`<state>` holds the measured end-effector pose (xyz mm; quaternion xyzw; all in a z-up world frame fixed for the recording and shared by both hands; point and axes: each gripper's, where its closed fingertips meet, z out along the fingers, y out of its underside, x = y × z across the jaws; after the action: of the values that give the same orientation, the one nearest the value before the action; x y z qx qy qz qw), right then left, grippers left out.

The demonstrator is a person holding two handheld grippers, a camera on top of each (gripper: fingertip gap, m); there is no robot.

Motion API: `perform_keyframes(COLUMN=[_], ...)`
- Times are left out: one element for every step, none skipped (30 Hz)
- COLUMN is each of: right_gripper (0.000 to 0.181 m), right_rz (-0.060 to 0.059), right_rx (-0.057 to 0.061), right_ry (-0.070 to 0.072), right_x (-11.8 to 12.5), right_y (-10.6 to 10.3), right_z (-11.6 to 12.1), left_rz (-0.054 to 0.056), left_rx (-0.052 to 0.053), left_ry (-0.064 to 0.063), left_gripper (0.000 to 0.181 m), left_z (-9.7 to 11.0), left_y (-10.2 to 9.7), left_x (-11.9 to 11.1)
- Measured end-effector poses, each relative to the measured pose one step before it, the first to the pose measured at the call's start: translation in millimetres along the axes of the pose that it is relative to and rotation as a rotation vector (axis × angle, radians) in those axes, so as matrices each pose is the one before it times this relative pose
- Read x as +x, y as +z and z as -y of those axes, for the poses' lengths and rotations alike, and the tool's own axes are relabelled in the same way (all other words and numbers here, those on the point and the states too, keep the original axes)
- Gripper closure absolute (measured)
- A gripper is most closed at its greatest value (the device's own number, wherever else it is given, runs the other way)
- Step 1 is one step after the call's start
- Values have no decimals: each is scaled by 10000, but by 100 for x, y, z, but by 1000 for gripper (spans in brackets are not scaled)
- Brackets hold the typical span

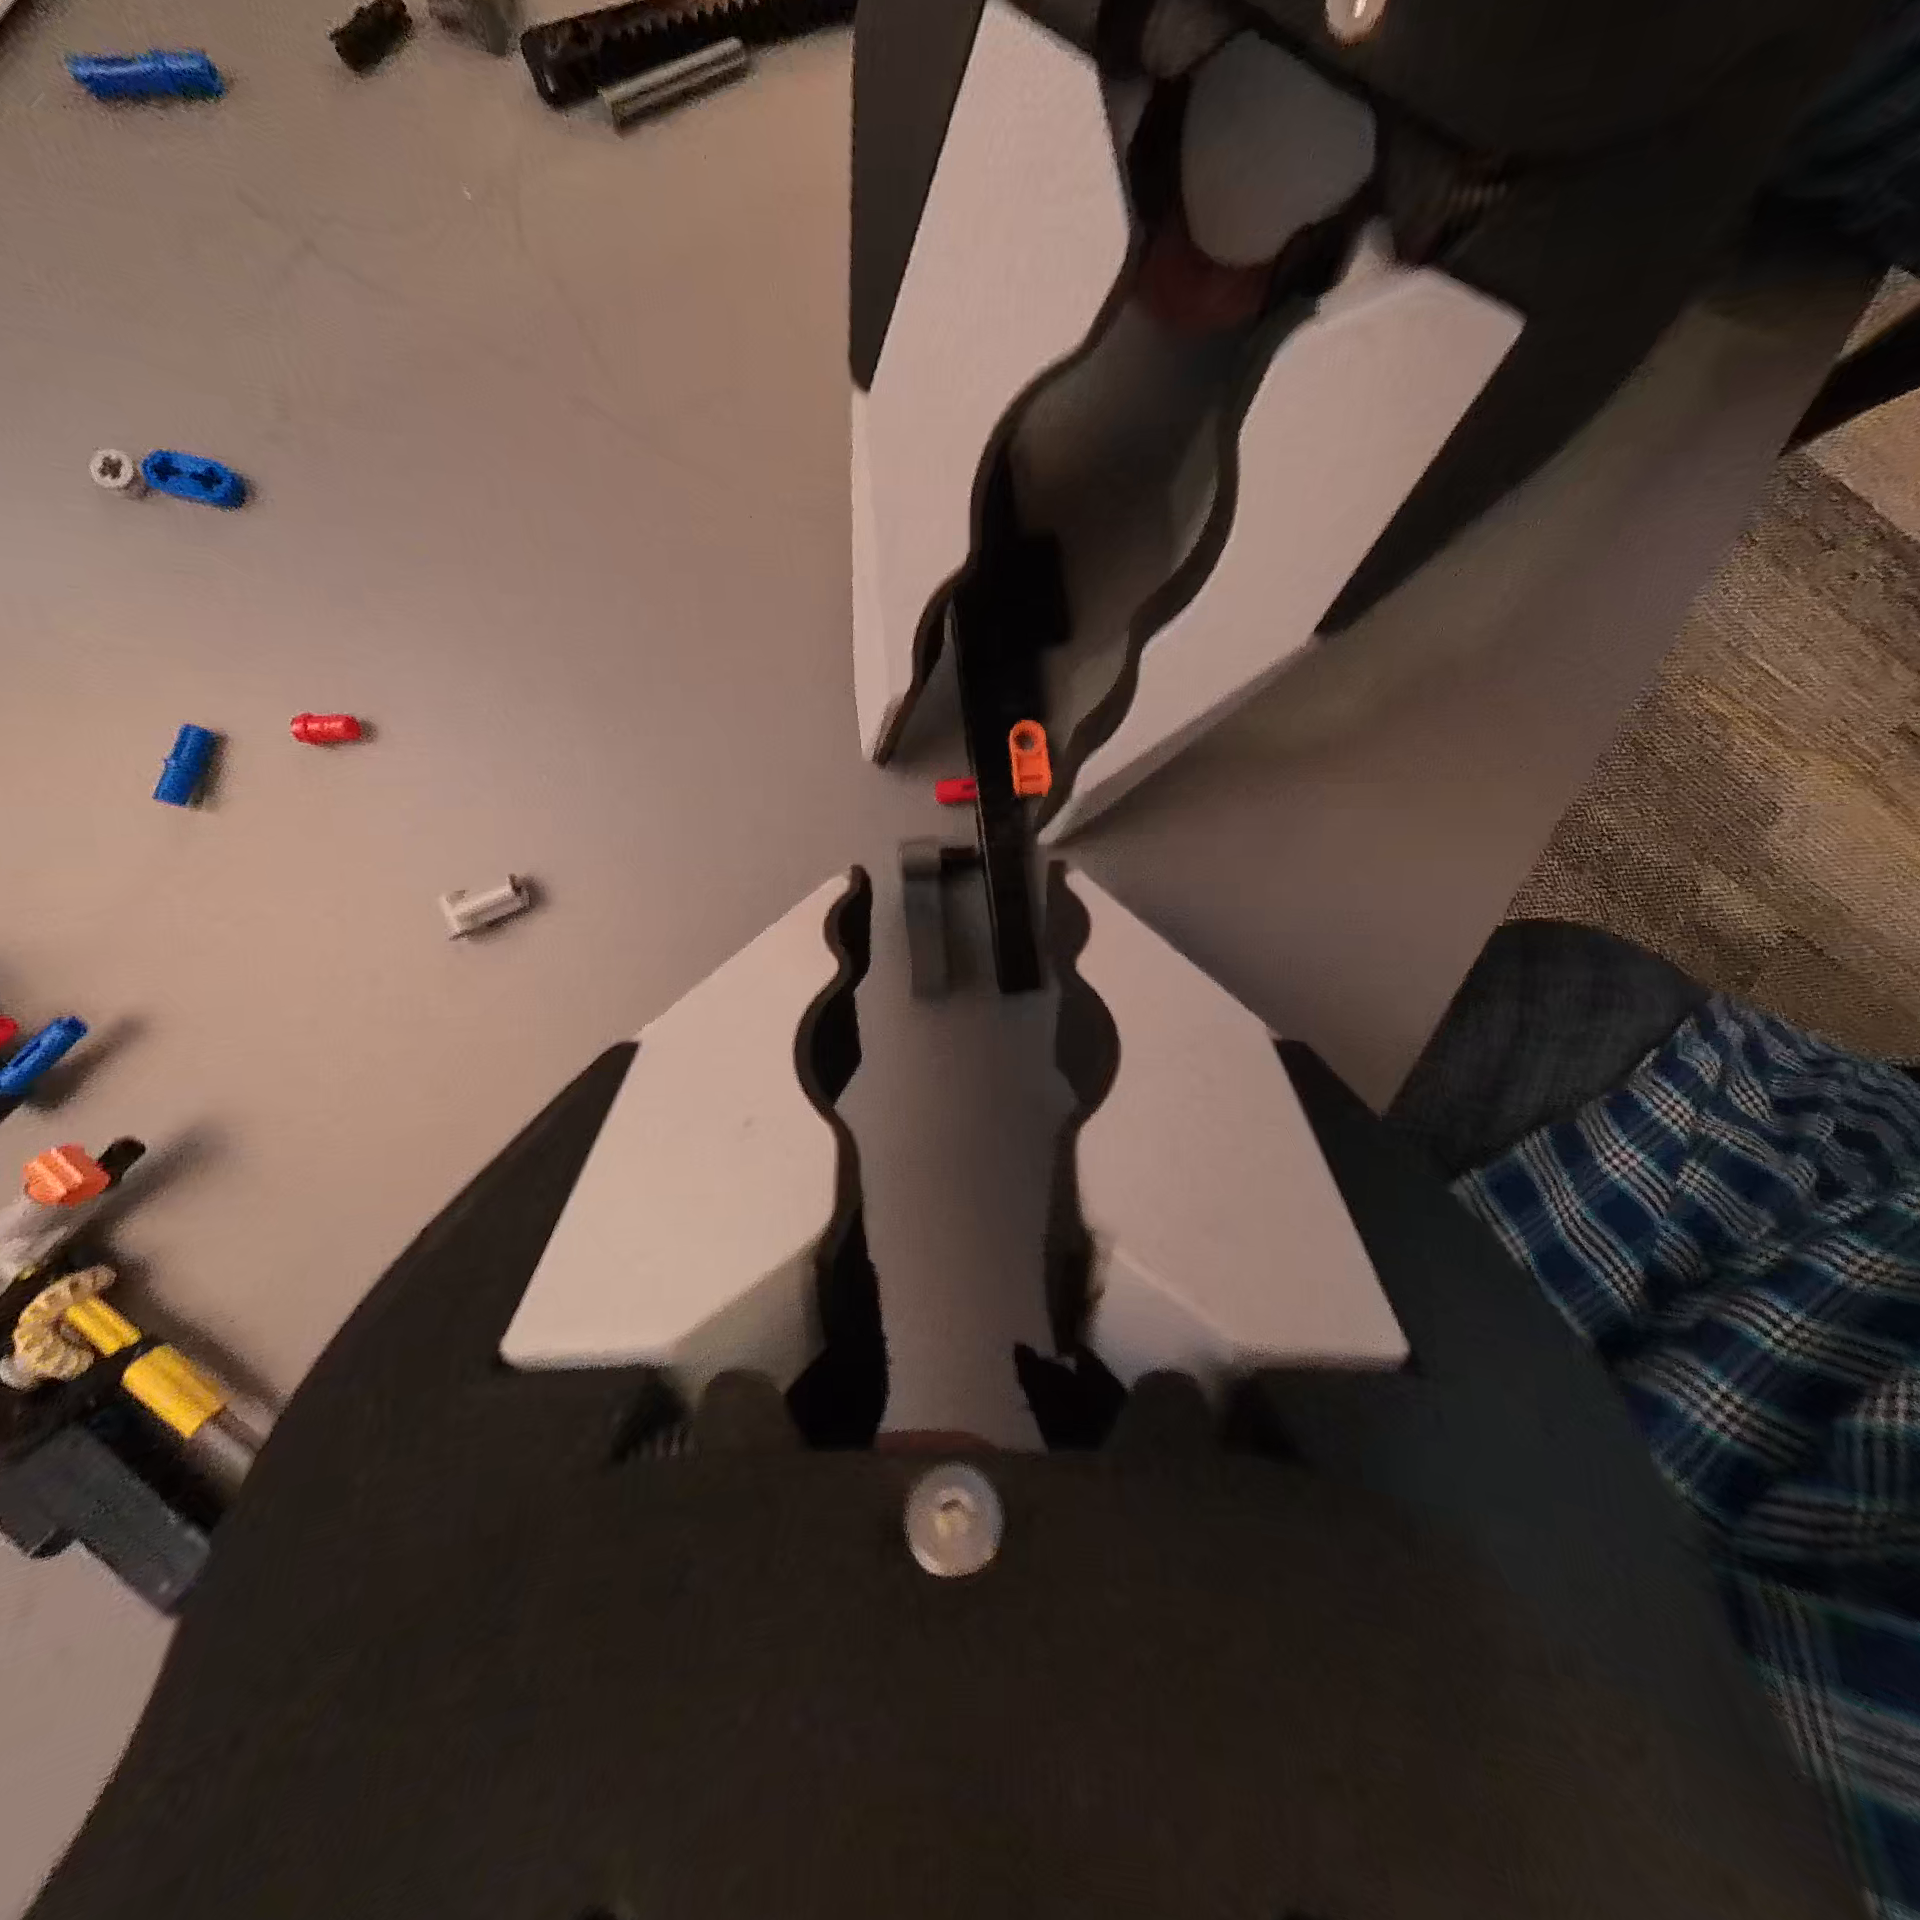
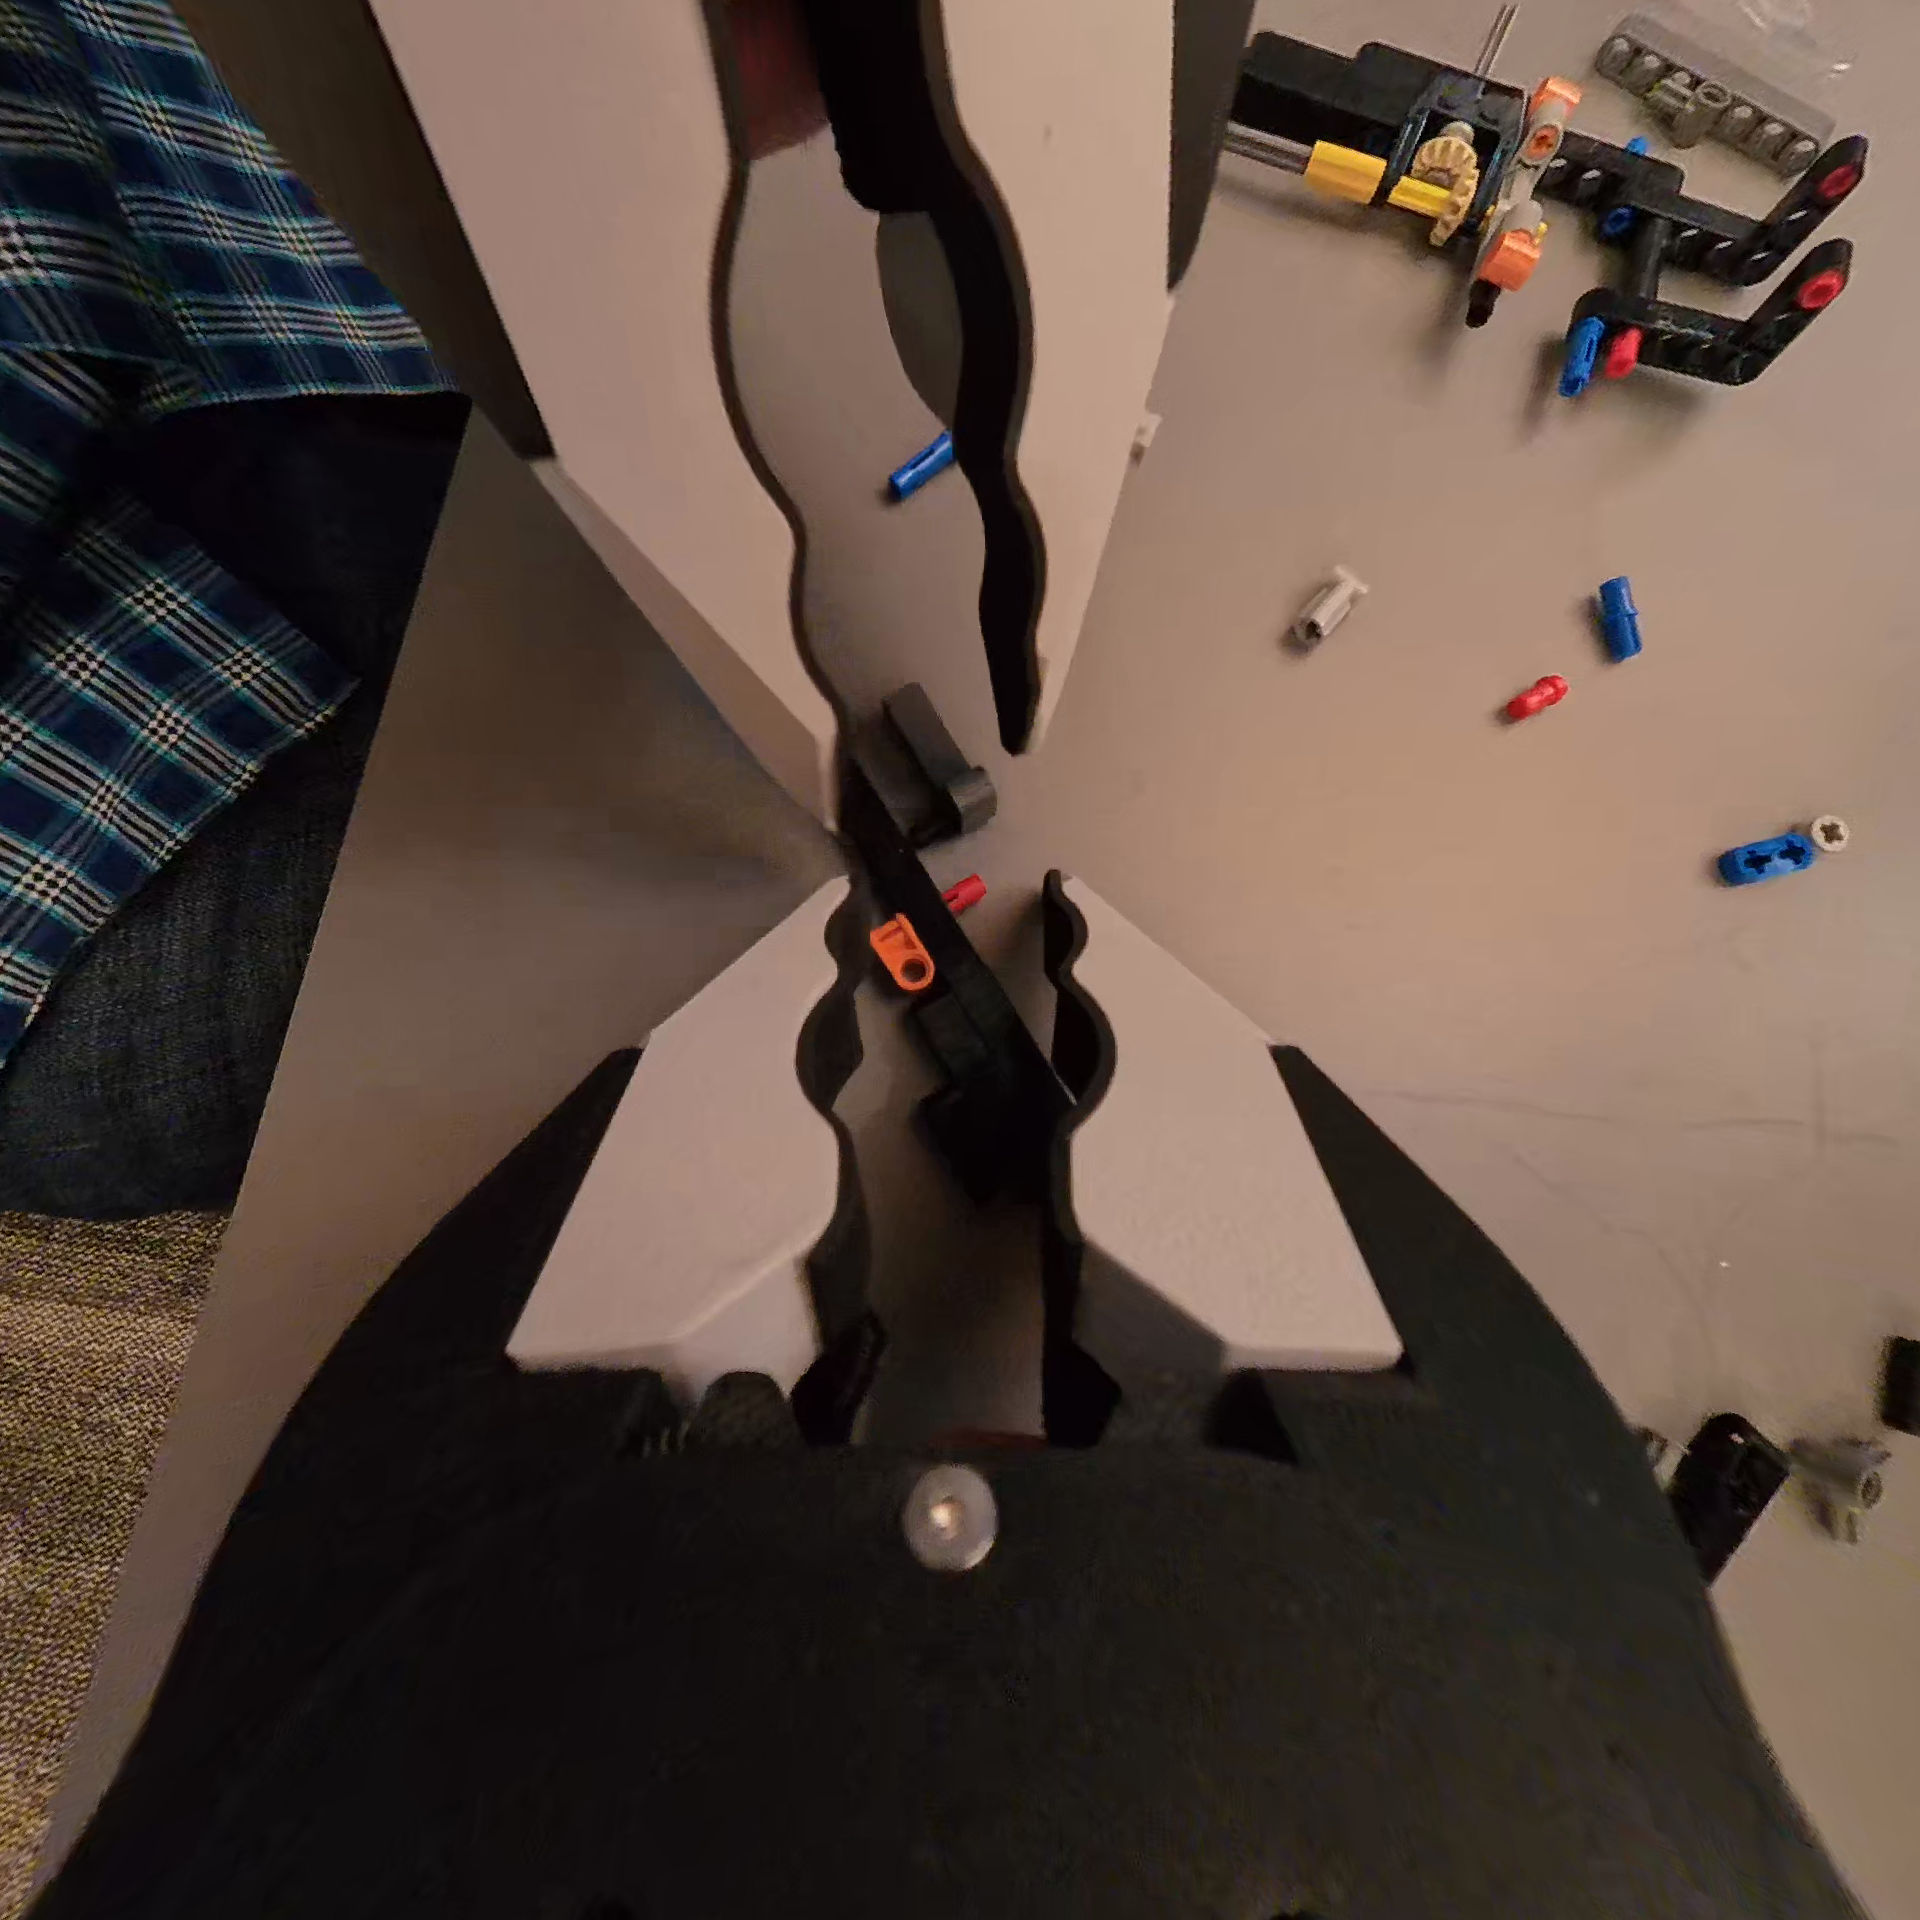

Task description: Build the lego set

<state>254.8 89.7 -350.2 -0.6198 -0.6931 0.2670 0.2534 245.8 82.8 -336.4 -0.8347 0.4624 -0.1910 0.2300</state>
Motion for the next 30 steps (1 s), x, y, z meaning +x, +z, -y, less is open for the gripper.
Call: perform_keyframes(right_gripper=[150, 150, 150, 152, 153, 156, 158, 160, 162, 166, 171, 175, 177, 177, 178, 178, 178, 179, 181, 181, 181, 181, 181, 181, 181, 181, 181, 181, 179, 175], right_rz=[-3, 1, 17, 65, 67, -1, -12, 2, -19, -19, -29, 42, 92, 2, -37, -27, 14, 43, 21, -4, 13, 56, 30, -23, -17, -3, -17, -36, -30, -19], right_rx=[72, 115, 129, 113, 84, 21, -40, -30, -12, -65, -109, -20, 51, 4, -7, 4, 32, 44, -33, -102, -9, 93, 63, 5, 7, 36, 34, 24, 13, -12], right_ry=[8, 39, 69, 79, 59, 65, 69, 43, 65, 107, 92, 43, 24, 26, 26, 51, 71, 94, 90, 44, 39, 82, 40, -45, -33, -4, -2, 15, 65, 110], right_x=[-6, 9, 0, -64, -85, 45, 84, 72, 134, 157, 153, 8, -99, 53, 122, 144, 101, 65, 107, 135, 83, -4, -10, 24, 22, 30, 56, 109, 135, 139], right_y=[-198, -214, -213, -160, -70, 36, 111, 167, 203, 274, 300, 241, 124, 47, -40, -100, -117, -119, -89, -35, -7, -1, -11, -21, -36, -47, -64, -88, -86, -49], right_z=[100, 200, 285, 359, 385, 314, 218, 184, 151, 5, -109, -21, 78, 12, -24, -74, -125, -156, -318, -442, -299, -78, -29, -51, 23, 95, 106, 108, 125, 149], left_rz=[44, 64, 14, 69, 66, -3, 37, 52, 7, 36, 63, 43, 6, -2, -8, 14, 21, 18, 26, 63, 15, -15, -32, 0, -7, 0, 1, 19, 52, 48], left_rx=[2, -36, -18, -8, -47, -38, 95, 87, -5, 11, 34, -5, 12, 39, 13, 21, 97, 94, 80, 119, 103, 53, 56, 16, -22, -57, 0, 47, 72, 74], left_ry=[20, -5, 16, 2, 5, 21, 28, 15, 40, 71, 75, 45, 27, -3, -37, -32, 6, 5, -1, 7, 17, 12, 44, 40, 22, -18, -23, -29, -40, -50], left_gripper=[148, 148, 149, 150, 151, 152, 154, 156, 156, 156, 156, 157, 157, 157, 159, 159, 160, 162, 162, 162, 162, 162, 162, 161, 161, 161, 161, 161, 162, 161], left_z=[-394, -456, -408, -356, -356, -299, -54, 24, -32, 30, 55, -12, -10, 2, -33, 0, 116, 149, 150, 214, 210, 155, 164, 86, 28, -39, 22, 95, 111, 107], left_y=[-279, -218, -109, -39, 33, 74, 39, 40, 60, 48, 31, 42, 49, 48, 54, 50, 4, 4, 34, 29, 46, 63, 70, 77, 83, 64, 10, -77, -101, -54], left_x=[-55, -86, 17, -49, -26, 105, 53, 11, 49, -23, -100, -92, -53, -62, -57, -71, -39, -27, -46, -99, -33, 15, 66, 13, -13, -95, -145, -145, -173, -138])
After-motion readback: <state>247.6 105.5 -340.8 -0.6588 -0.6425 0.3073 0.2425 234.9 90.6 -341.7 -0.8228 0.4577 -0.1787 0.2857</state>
